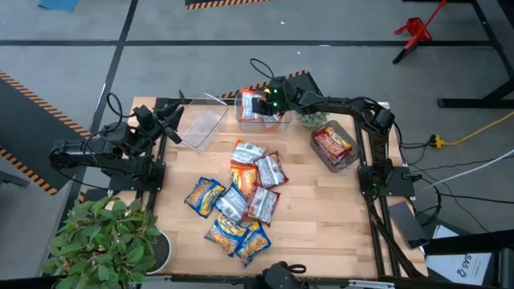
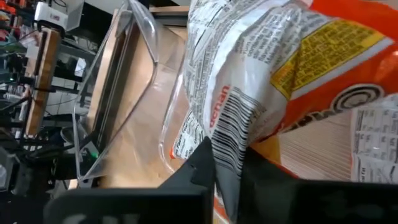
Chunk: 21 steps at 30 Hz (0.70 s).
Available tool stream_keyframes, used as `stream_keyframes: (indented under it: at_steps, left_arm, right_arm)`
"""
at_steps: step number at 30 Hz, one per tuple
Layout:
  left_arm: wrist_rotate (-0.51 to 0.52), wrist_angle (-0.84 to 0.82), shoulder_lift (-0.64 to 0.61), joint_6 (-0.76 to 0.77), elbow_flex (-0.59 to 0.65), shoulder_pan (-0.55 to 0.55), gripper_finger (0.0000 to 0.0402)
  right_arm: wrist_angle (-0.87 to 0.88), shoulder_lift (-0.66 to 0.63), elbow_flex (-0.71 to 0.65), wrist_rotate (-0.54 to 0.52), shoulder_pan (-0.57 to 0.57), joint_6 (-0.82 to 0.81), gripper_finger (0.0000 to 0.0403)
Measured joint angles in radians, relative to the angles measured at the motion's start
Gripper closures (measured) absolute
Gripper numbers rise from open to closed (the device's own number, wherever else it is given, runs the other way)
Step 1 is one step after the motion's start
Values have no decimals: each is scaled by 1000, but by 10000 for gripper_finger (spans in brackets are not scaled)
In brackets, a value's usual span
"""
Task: Sort Maruchan noodles
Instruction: Put the orange noodle pack into the right transparent bin
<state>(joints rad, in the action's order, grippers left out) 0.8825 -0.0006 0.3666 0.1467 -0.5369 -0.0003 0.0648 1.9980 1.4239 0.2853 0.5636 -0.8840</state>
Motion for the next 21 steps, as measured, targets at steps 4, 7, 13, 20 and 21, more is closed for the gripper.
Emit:
stream_keyframes:
  at_steps: [4,7,13,20,21]
  left_arm:
    - [0,0,0,0,0,0,274]
    - [0,0,0,0,0,0,274]
    - [0,0,0,0,0,0,274]
    - [0,0,0,0,0,0,274]
    - [0,0,0,0,0,0,274]
  right_arm:
    - [7,0,0,7,0,3,333]
    - [11,0,0,7,0,16,299]
    - [5,0,0,29,0,22,243]
    - [16,-2,0,84,2,23,215]
    - [24,-4,0,89,6,22,215]
